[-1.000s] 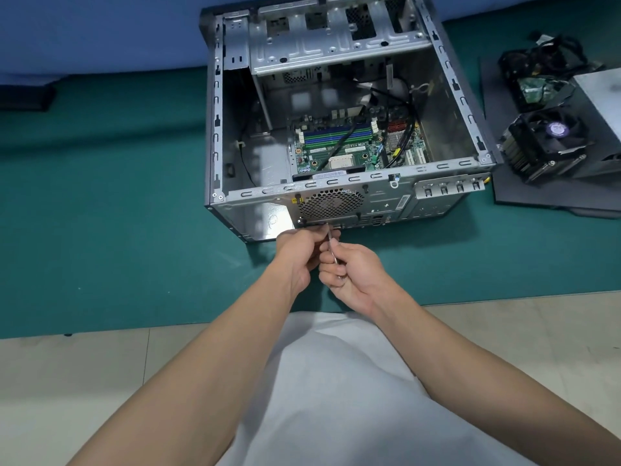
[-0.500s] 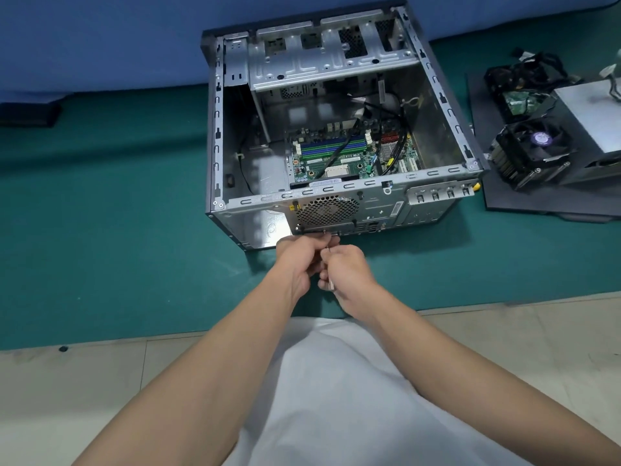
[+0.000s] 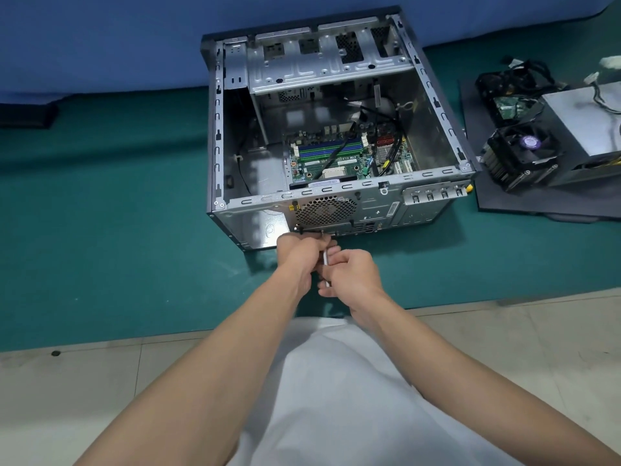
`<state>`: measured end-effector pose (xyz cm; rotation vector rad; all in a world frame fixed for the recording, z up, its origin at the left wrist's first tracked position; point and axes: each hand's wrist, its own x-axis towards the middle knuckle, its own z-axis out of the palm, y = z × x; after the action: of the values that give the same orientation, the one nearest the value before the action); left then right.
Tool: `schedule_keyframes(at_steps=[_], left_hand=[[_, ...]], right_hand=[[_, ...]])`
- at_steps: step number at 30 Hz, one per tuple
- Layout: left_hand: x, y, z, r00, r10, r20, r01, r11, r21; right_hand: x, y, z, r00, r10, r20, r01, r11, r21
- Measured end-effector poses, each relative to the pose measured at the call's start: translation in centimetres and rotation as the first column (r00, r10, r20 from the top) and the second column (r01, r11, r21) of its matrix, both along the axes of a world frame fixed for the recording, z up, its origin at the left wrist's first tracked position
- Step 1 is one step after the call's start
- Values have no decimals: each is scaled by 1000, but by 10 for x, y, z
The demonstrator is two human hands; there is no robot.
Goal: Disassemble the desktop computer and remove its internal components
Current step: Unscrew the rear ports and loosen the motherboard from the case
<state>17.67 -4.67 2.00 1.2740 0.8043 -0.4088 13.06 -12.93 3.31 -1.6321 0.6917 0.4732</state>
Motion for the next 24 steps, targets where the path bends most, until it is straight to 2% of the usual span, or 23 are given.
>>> schedule_keyframes(at_steps=[1, 3, 5, 6, 8, 12, 14, 16, 19, 20, 22, 24], left_hand=[[1, -1, 0, 1000, 15, -8, -15, 999, -35], [1, -2, 0, 999, 29, -32, -32, 993, -115], [2, 1, -1, 999, 18, -37, -24, 984, -176], [1, 2, -2, 999, 17, -34, -23, 980, -198], [-1, 2, -2, 1000, 20, -17, -23, 978, -209], [-6, -2, 0, 1000, 3, 8, -3, 997, -82], [-4, -5, 1, 1000, 27, -2, -27, 998, -62], [-1, -6, 2, 997, 68, -27, -71, 990, -120], [-1, -3, 2, 996, 85, -32, -90, 965, -248], [-2, -2, 1, 996, 82, -29, -87, 960, -266], [-3, -2, -1, 998, 66, -11, -66, 975, -211], [-5, -2, -2, 1000, 22, 11, -21, 997, -69]], right_hand=[[0, -1, 2, 1000, -10, -6, 11, 999, 47], [0, -6, 7, 998, 12, -67, 5, 967, 254], [0, -15, 12, 985, 114, -133, -43, 893, 448], [-1, -18, 12, 979, 151, -138, -69, 877, 476], [-1, -19, 12, 980, 160, -121, -99, 909, 406], [-5, -11, 8, 990, 124, -62, -122, 992, 27], [-7, -10, 7, 991, 122, -46, -125, 990, -59], [-6, -11, 7, 990, 131, -50, -131, 991, 10], [-4, -17, 12, 980, 162, -114, -112, 927, 359], [-4, -19, 13, 979, 170, -116, -110, 908, 404], [-4, -17, 13, 984, 156, -83, -121, 937, 328], [-6, -12, 12, 988, 146, -47, -139, 983, 123]])
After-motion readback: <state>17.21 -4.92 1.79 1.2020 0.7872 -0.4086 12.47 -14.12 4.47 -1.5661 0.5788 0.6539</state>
